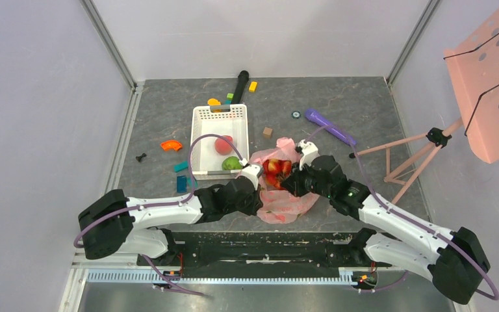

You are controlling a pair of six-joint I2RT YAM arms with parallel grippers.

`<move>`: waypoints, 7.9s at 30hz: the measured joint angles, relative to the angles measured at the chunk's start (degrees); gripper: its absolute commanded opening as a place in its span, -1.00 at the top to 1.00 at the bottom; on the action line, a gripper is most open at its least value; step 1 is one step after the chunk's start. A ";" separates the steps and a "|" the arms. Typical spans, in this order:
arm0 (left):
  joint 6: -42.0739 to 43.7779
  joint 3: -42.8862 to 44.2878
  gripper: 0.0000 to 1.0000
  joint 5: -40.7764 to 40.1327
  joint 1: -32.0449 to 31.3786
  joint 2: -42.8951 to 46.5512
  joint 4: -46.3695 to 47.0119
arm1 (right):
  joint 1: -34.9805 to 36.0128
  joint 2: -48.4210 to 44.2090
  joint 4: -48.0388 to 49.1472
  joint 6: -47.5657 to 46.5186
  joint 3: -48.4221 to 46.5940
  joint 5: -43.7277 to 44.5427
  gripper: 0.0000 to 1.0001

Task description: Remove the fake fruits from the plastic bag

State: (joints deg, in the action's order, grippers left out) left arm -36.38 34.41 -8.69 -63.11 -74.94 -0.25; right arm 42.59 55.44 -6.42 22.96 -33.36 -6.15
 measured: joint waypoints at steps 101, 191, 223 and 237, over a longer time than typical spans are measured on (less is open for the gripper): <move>3.48 -10.62 -0.99 -9.51 0.00 20.50 7.08 | 0.70 5.92 57.48 8.57 7.58 6.12 0.90; 1.84 -12.74 0.96 -17.84 -21.84 5.90 8.09 | -1.27 59.91 -1.38 -13.70 -62.05 -4.92 -0.71; 46.84 65.79 0.96 -1.86 -3.91 -17.86 -33.22 | -5.35 -17.77 -14.12 -11.89 -28.44 38.71 -0.92; 51.12 77.48 0.96 0.61 0.42 -23.50 -43.06 | -5.38 -17.64 -23.96 -9.16 -31.78 47.54 -0.70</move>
State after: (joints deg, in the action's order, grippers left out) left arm 14.74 111.90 -8.08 -62.70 -98.43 -43.31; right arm 37.21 37.80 -30.37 13.80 -65.14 41.39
